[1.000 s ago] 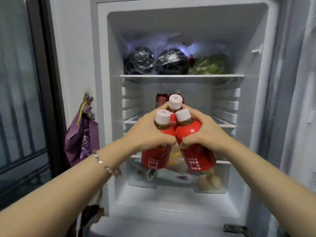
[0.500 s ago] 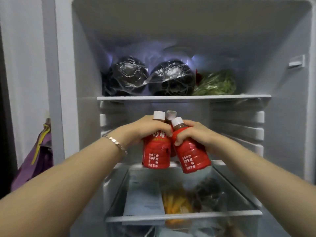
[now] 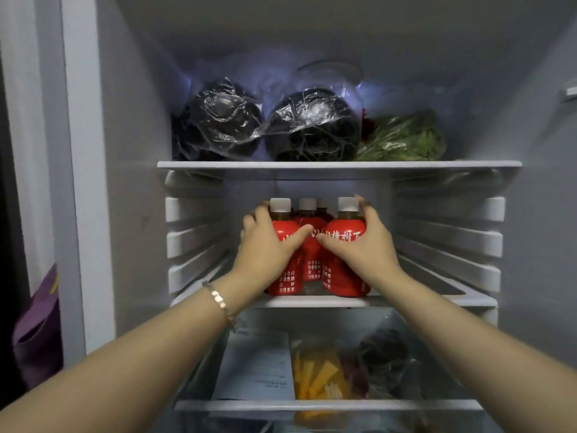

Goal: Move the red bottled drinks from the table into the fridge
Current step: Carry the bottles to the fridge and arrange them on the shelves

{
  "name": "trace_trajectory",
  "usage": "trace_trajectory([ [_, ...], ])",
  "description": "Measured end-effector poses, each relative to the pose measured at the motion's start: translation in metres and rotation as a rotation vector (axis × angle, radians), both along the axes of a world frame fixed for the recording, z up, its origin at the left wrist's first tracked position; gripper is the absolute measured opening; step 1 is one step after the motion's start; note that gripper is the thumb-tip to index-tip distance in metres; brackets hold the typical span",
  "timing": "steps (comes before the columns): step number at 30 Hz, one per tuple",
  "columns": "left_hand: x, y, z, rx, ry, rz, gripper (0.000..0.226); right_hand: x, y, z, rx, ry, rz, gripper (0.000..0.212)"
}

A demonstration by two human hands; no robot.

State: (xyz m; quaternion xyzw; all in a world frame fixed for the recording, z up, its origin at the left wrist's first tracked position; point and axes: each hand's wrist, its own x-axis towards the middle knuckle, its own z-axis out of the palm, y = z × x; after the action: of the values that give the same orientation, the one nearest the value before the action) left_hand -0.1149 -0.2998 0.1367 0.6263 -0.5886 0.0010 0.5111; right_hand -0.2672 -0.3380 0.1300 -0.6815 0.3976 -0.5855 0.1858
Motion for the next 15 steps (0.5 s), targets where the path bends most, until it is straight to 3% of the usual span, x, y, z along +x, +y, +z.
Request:
trace_trajectory([
  [3,0.0,0.006,-0.001,0.071,-0.329,0.293,0.088,0.004,-0.012,-0.002,0.024,0.146,-0.14,0.081],
  [5,0.001,0.008,0.0,0.102,-0.416,0.315,0.089,0.006,-0.016,0.0,0.086,0.363,-0.32,0.078],
  [7,0.0,0.008,0.0,0.141,-0.349,0.238,0.085,0.007,-0.019,0.003,0.123,0.512,-0.39,0.075],
  [11,-0.002,-0.007,0.002,0.191,-0.273,0.226,0.087,0.022,-0.029,0.005,0.17,0.519,-0.338,0.069],
  [15,0.0,-0.026,-0.001,0.21,-0.21,0.218,0.076,0.037,-0.038,-0.007,0.145,0.507,-0.299,0.076],
])
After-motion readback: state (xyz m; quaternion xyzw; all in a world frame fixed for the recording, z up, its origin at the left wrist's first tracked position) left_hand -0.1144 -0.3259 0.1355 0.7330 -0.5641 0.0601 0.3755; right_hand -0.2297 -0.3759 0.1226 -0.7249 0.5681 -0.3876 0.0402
